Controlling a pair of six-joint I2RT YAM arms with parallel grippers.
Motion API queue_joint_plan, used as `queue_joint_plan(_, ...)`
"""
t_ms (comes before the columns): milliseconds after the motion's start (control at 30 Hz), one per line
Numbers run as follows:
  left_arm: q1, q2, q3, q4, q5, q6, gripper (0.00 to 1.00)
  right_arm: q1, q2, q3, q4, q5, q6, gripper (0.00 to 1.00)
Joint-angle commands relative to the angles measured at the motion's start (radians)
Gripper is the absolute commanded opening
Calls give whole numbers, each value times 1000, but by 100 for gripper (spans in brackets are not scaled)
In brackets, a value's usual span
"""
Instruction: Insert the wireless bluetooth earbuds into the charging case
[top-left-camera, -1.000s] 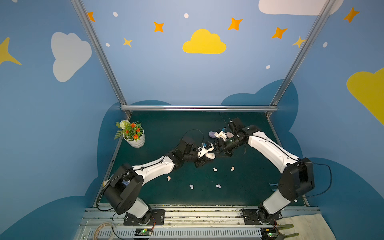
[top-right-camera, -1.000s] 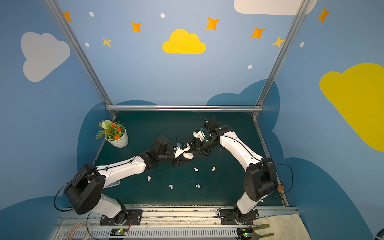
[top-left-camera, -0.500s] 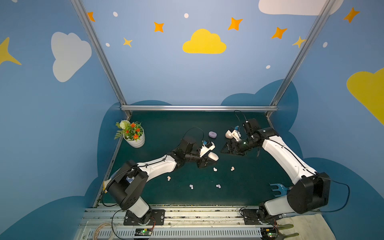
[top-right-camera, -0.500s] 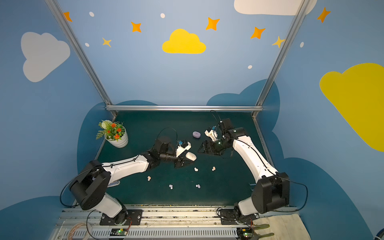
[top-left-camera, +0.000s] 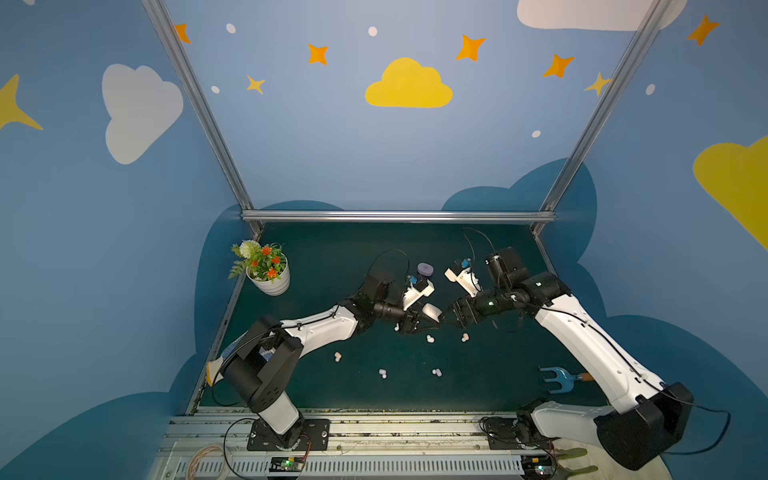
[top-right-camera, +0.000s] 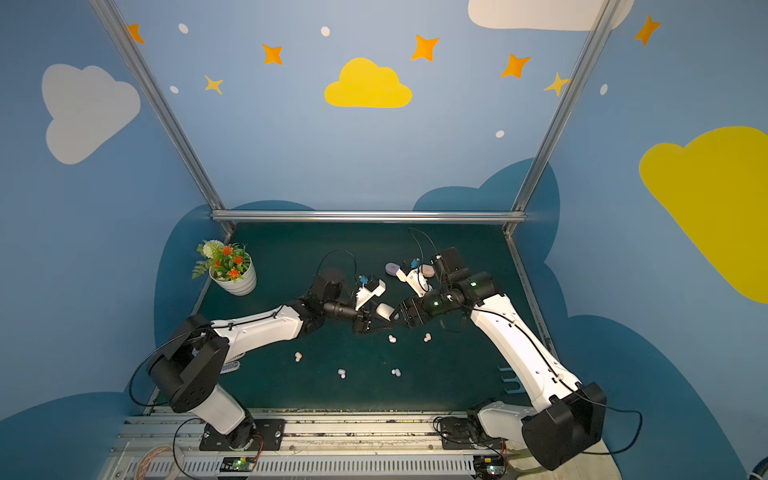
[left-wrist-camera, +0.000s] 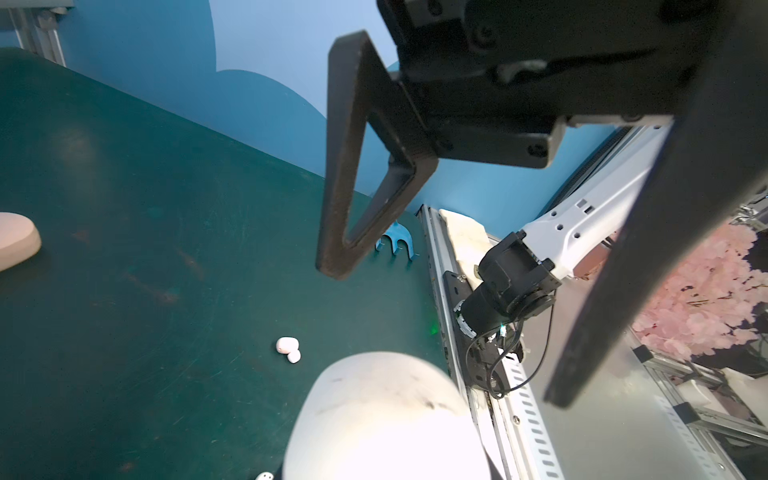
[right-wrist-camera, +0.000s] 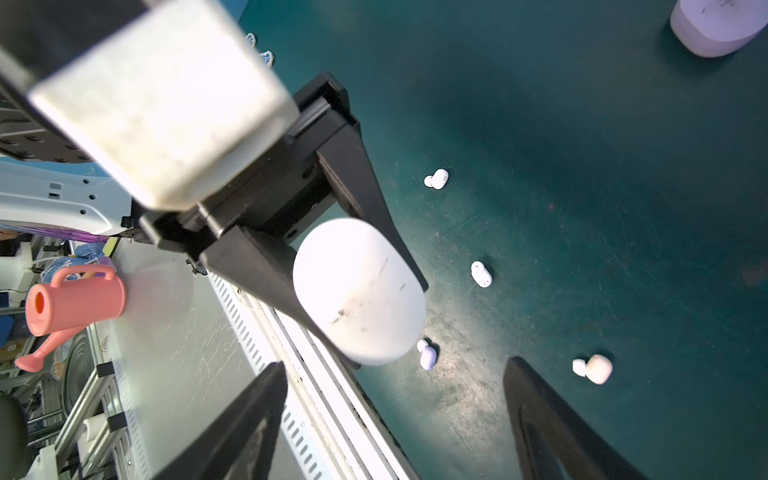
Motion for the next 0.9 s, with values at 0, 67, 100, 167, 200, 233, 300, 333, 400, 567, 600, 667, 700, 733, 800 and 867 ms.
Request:
queue_joint_plan(0, 1, -3, 25, 22, 36, -3, 26, 15, 21, 2, 14, 24, -23, 80)
queue_joint_plan(67, 0, -2, 25, 17, 34, 2, 26, 23, 29, 4, 22, 27, -25, 80)
queue_joint_plan(100, -1, -3, 25, 13, 37, 5, 26, 26, 33, 4, 25, 28, -26, 80)
queue_joint_plan(167, -1, -6, 25, 5, 37, 11, 26, 31, 43, 7, 28, 39, -26, 80)
queue_joint_plan(200, -2, -8, 25, 2, 38, 15, 26, 32, 46, 6, 31, 44, -24, 80)
queue_joint_plan(233, -3, -9, 26, -2, 38, 19, 26, 32, 51, 6, 33, 52, -20, 80)
queue_joint_plan(300, -4, -12, 26, -10, 38, 26, 26, 33, 57, 7, 36, 61, -17, 80)
queue_joint_plan(333, -5, -13, 26, -15, 36, 32, 26, 32, 60, 8, 38, 64, -16, 80)
queue_joint_plan(400, -8, -16, 28, -28, 36, 42, 26, 31, 65, 10, 40, 75, -9, 80)
queue_joint_plan(567, -13, -23, 28, -48, 33, 61, 26, 18, 78, 39, 6, 123, -9, 80)
queue_joint_plan(600, -13, -24, 28, -51, 32, 63, 26, 14, 78, 42, 0, 131, -11, 80)
queue_joint_plan(667, -16, -25, 29, -56, 31, 66, 26, 6, 77, 44, -3, 138, -11, 80)
queue_joint_plan(700, -18, -24, 31, -62, 25, 71, 26, 3, 78, 42, -1, 146, -6, 80)
queue_joint_plan(733, -19, -24, 32, -69, 22, 76, 26, 1, 77, 43, 1, 152, -2, 80)
queue_joint_plan(800, -20, -25, 32, -75, 20, 81, 26, -4, 78, 45, 1, 160, -1, 80)
queue_joint_plan(867, -23, -28, 31, -74, 20, 83, 26, -8, 81, 47, 1, 169, 5, 80)
